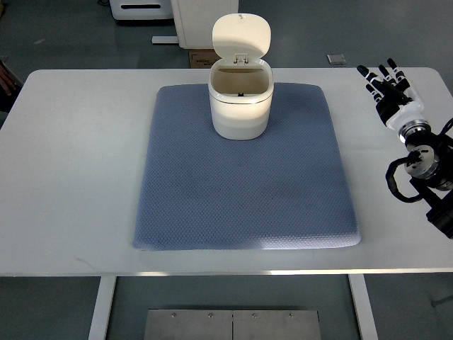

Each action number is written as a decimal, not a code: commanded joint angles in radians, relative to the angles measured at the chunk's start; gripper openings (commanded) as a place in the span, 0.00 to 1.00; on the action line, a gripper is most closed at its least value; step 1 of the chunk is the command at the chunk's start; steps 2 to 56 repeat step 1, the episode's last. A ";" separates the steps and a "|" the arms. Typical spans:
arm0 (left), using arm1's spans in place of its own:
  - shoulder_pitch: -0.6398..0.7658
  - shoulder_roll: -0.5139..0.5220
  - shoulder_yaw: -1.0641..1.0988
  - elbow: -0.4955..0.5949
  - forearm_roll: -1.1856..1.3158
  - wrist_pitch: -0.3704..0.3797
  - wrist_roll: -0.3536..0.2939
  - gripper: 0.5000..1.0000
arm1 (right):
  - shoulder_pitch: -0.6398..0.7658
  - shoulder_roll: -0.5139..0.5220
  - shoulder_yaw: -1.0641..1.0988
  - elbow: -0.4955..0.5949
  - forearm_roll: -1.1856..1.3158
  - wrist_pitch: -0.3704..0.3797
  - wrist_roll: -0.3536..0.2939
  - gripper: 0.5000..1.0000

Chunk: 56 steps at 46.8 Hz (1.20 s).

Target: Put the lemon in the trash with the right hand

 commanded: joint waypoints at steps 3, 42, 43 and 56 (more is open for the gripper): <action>0.001 0.000 0.000 0.000 0.000 0.000 0.000 1.00 | -0.001 0.004 0.000 0.002 0.000 -0.001 0.001 1.00; 0.001 0.000 0.000 0.000 0.000 0.000 0.000 1.00 | -0.001 0.004 0.000 0.002 0.000 -0.001 0.001 1.00; 0.001 0.000 0.000 0.000 0.000 0.000 0.000 1.00 | -0.001 0.004 0.000 0.002 0.000 -0.001 0.001 1.00; 0.001 0.000 0.000 0.000 0.000 0.000 0.000 1.00 | -0.001 0.004 0.000 0.002 0.000 -0.001 0.001 1.00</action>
